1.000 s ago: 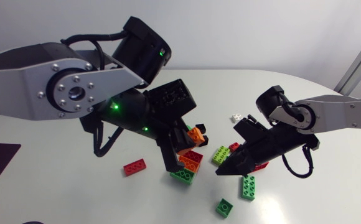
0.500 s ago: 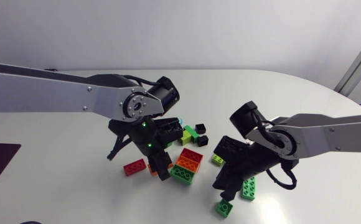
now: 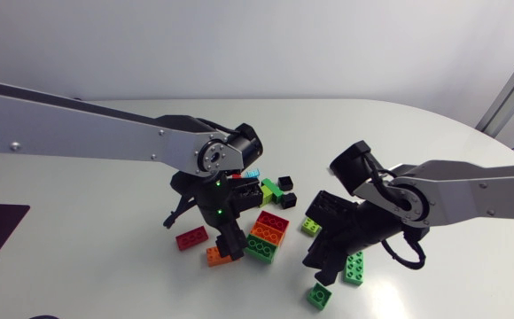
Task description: Disassemble duplo
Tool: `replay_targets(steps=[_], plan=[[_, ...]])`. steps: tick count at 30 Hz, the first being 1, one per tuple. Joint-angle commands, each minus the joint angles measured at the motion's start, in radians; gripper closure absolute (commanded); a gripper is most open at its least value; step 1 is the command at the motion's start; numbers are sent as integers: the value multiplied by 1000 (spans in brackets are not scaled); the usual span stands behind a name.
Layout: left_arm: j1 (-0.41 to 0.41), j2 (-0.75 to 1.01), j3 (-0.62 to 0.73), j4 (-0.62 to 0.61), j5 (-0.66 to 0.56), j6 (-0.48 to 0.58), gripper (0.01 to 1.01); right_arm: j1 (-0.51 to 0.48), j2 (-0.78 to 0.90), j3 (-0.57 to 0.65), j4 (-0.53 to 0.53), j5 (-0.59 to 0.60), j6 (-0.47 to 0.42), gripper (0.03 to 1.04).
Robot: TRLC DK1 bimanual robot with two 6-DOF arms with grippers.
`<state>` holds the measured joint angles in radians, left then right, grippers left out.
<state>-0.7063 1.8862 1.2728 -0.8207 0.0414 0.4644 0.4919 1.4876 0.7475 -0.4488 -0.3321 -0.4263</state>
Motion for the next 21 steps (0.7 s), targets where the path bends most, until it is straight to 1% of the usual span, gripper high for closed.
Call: replay_targets(steps=[1, 2, 5, 7, 9, 10, 13, 14, 17, 21], plan=[[-30, -91, -38, 51, -43, 57, 74, 2, -9, -27, -19, 5, 9, 631], [-38, -102, -47, 69, -67, 71, 67, 2, -9, -25, -21, 5, 11, 631], [-38, -90, 2, 60, -63, 51, 67, 5, -7, -25, -18, 4, 11, 630], [-41, -55, 73, 6, -38, -12, 66, 7, -4, -27, -13, 4, 14, 605], [-53, -19, 151, -66, 18, -82, 61, 7, -4, -28, -11, 4, 15, 603], [-58, 4, 186, -90, 28, -129, 61, 5, -6, -30, -13, 4, 15, 603], [-85, 79, 300, -222, 64, -211, 61, -3, -20, -31, -19, 5, 14, 603], [-90, 99, 329, -247, 78, -237, 61, -3, -27, -33, -22, 5, 12, 603], [-94, 157, 413, -310, 83, -328, 62, -9, -46, -36, -30, 5, 11, 603], [-84, 223, 453, -324, 84, -369, 62, -23, -64, -45, -31, 7, 6, 603]])
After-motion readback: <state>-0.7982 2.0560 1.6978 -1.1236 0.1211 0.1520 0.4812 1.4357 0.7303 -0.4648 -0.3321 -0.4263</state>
